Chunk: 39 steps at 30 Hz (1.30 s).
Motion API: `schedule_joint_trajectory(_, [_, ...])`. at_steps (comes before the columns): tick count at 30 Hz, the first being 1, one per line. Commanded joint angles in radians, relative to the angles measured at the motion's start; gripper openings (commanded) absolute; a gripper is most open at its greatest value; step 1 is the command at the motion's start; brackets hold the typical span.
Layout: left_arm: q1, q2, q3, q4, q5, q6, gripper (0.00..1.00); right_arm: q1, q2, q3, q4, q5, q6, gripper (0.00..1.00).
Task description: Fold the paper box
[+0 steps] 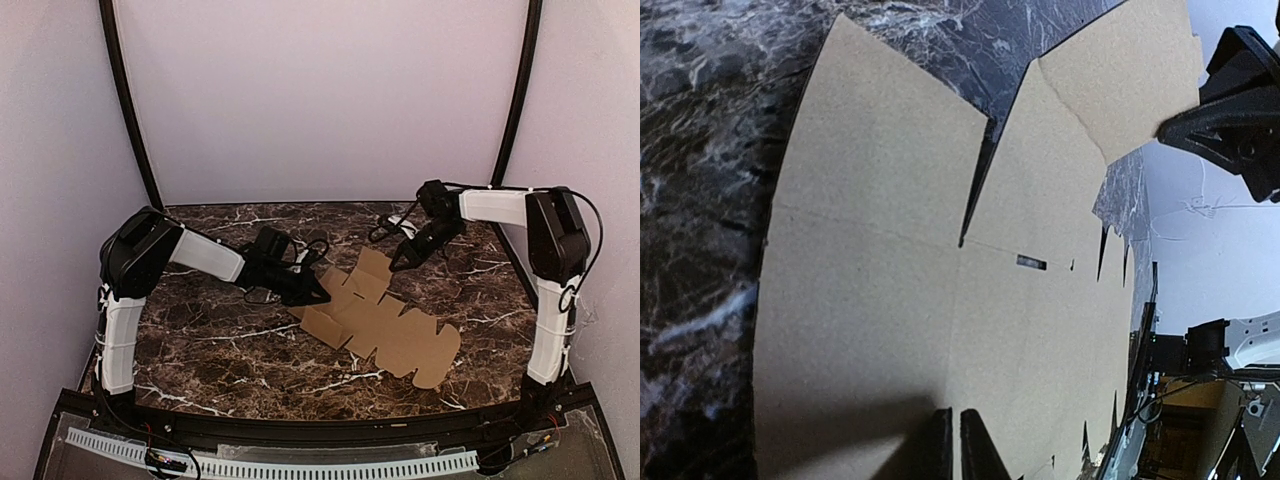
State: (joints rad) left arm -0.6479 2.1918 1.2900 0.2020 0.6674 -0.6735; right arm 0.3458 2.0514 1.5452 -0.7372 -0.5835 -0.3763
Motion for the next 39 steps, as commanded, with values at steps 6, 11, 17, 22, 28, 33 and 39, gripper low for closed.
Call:
schedule_joint_trajectory(6, [0.001,0.029,0.002,-0.056,-0.003,-0.001,0.05,0.219,-0.239,-0.335,0.367,0.481,-0.205,0.01])
schedule_joint_trajectory(11, [0.002,0.029,-0.004,-0.034,0.007,-0.015,0.05,0.328,-0.286,-0.461,0.500,0.701,-0.314,0.01])
schedule_joint_trajectory(17, [0.002,0.031,-0.012,-0.016,0.009,-0.023,0.05,0.406,-0.293,-0.531,0.551,0.749,-0.386,0.19])
schedule_joint_trajectory(22, [0.002,0.031,-0.022,-0.007,0.009,-0.025,0.05,0.407,-0.275,-0.514,0.517,0.683,-0.366,0.32])
schedule_joint_trajectory(28, [0.002,0.031,-0.030,0.005,0.011,-0.029,0.05,0.406,-0.279,-0.478,0.463,0.567,-0.339,0.37])
schedule_joint_trajectory(33, [0.002,0.032,-0.033,0.011,0.009,-0.030,0.05,0.399,-0.268,-0.450,0.446,0.468,-0.337,0.41])
schedule_joint_trajectory(39, [0.003,0.033,-0.032,0.002,0.016,-0.026,0.05,0.350,-0.172,-0.364,0.384,0.381,-0.305,0.42])
